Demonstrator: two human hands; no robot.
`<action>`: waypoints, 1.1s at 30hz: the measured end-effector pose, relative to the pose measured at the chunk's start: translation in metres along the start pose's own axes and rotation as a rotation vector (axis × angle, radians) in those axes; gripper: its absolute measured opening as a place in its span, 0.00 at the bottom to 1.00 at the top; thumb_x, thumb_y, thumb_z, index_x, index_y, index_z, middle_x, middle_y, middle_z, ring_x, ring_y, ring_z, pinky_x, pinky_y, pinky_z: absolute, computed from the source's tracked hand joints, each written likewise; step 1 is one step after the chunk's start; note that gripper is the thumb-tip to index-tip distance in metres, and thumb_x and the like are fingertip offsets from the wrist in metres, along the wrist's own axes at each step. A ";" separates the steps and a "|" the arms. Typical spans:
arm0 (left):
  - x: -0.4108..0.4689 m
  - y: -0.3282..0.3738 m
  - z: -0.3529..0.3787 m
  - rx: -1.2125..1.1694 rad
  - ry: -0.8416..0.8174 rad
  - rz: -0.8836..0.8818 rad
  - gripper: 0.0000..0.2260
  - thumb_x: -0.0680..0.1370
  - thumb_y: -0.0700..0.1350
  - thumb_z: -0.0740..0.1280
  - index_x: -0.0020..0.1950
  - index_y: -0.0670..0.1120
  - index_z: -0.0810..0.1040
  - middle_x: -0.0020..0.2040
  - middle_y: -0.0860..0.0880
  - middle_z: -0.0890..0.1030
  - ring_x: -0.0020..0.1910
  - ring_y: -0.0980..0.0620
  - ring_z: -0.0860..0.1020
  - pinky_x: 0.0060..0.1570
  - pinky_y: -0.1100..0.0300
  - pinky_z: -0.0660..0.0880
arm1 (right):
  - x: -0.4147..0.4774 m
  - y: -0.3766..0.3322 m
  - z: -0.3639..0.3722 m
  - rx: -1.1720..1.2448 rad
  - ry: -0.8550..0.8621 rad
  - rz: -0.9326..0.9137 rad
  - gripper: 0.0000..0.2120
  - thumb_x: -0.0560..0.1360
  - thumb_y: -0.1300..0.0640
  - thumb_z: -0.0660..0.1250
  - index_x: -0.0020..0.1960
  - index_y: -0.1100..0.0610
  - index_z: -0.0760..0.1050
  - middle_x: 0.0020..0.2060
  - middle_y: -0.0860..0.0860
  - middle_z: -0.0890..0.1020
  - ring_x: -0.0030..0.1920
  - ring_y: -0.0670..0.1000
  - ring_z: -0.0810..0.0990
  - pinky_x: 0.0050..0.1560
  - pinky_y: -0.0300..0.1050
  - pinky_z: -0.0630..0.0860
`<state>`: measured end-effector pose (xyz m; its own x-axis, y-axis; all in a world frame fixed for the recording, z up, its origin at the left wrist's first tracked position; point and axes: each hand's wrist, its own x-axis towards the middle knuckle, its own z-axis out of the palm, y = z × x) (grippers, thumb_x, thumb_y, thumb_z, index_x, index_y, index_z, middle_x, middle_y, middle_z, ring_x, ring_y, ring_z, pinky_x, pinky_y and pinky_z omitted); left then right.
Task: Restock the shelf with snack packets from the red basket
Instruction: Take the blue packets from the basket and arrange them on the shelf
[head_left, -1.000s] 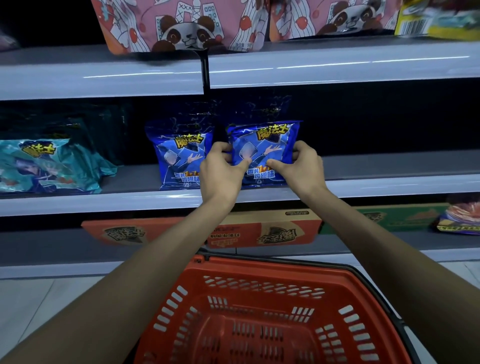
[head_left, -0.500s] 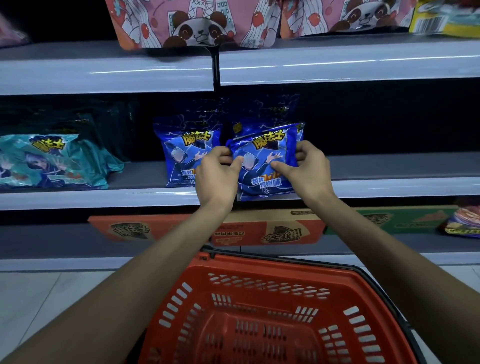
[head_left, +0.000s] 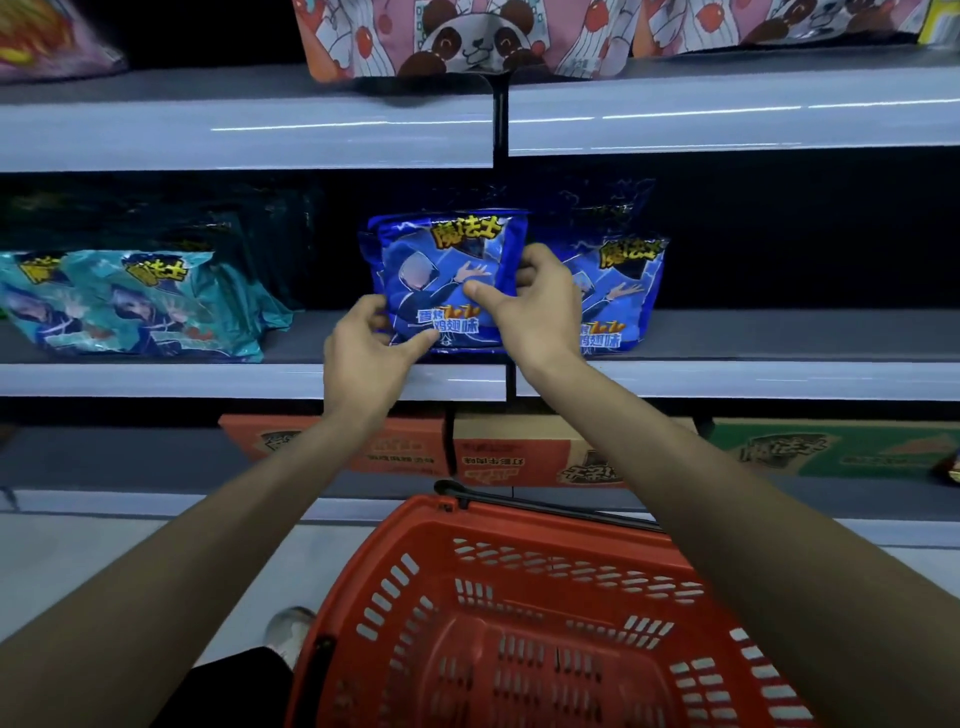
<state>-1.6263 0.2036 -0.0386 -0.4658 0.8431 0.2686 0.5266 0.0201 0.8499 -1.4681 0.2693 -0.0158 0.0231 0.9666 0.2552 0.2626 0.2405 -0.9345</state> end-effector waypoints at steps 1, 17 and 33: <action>0.005 -0.004 -0.001 0.018 0.010 -0.006 0.19 0.73 0.50 0.80 0.60 0.47 0.80 0.50 0.51 0.85 0.47 0.52 0.84 0.52 0.49 0.82 | 0.000 -0.001 0.006 -0.001 0.004 -0.002 0.17 0.71 0.50 0.80 0.52 0.53 0.77 0.40 0.47 0.83 0.43 0.54 0.84 0.48 0.60 0.81; 0.028 -0.033 0.001 0.373 0.019 -0.013 0.21 0.70 0.58 0.80 0.58 0.51 0.80 0.47 0.51 0.87 0.48 0.45 0.84 0.44 0.47 0.82 | 0.000 0.019 0.021 -0.285 -0.152 -0.235 0.16 0.73 0.47 0.78 0.48 0.55 0.74 0.34 0.47 0.78 0.37 0.49 0.77 0.38 0.47 0.74; 0.038 -0.012 -0.021 0.112 -0.080 0.025 0.22 0.69 0.59 0.81 0.54 0.46 0.80 0.45 0.51 0.83 0.45 0.49 0.82 0.46 0.48 0.81 | 0.007 0.033 0.016 -0.258 -0.186 -0.047 0.21 0.69 0.45 0.81 0.42 0.60 0.76 0.36 0.55 0.83 0.40 0.58 0.84 0.46 0.60 0.81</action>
<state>-1.6650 0.2238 -0.0287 -0.3961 0.8840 0.2485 0.6152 0.0545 0.7865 -1.4744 0.2850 -0.0488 -0.1653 0.9603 0.2248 0.4958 0.2780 -0.8227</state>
